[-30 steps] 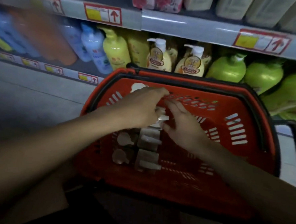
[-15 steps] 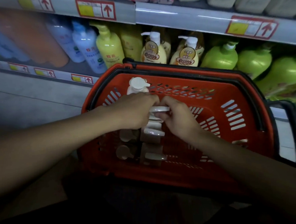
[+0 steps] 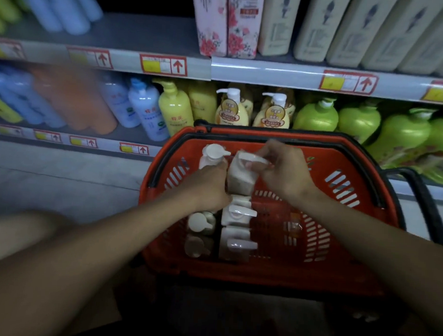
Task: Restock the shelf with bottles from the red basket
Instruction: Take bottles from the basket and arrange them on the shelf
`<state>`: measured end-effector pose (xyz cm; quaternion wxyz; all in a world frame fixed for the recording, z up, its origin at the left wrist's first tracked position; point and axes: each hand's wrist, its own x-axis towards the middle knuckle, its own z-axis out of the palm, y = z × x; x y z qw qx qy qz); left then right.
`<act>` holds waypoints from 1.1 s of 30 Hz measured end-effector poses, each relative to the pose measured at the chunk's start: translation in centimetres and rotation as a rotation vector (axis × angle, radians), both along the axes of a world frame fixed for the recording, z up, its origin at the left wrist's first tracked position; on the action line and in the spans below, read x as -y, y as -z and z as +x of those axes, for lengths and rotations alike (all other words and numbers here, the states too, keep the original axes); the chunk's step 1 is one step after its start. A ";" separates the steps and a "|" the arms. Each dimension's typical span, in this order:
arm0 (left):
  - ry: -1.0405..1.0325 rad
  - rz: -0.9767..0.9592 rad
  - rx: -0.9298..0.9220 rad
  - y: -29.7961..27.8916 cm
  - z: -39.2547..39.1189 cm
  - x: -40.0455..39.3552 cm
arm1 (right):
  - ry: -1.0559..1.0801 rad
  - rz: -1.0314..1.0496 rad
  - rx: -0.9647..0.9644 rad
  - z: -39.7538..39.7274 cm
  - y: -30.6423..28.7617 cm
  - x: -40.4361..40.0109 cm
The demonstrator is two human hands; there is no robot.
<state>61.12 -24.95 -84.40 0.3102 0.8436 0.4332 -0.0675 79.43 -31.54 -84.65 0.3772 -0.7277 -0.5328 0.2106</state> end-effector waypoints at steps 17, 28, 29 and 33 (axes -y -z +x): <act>-0.526 -0.458 0.996 -6.2 6.8 -0.8 | 0.190 0.495 -0.266 3.8 -12.8 3.0; -0.361 -1.240 1.105 -8.4 5.9 0.6 | -0.030 -0.086 -0.744 2.9 -9.7 5.7; -0.338 -1.206 1.032 -8.5 6.2 0.9 | -0.014 -0.093 -0.711 2.4 -9.3 6.0; -0.297 -0.946 0.785 -8.6 7.7 2.1 | -0.028 0.067 -0.603 0.4 -7.3 7.3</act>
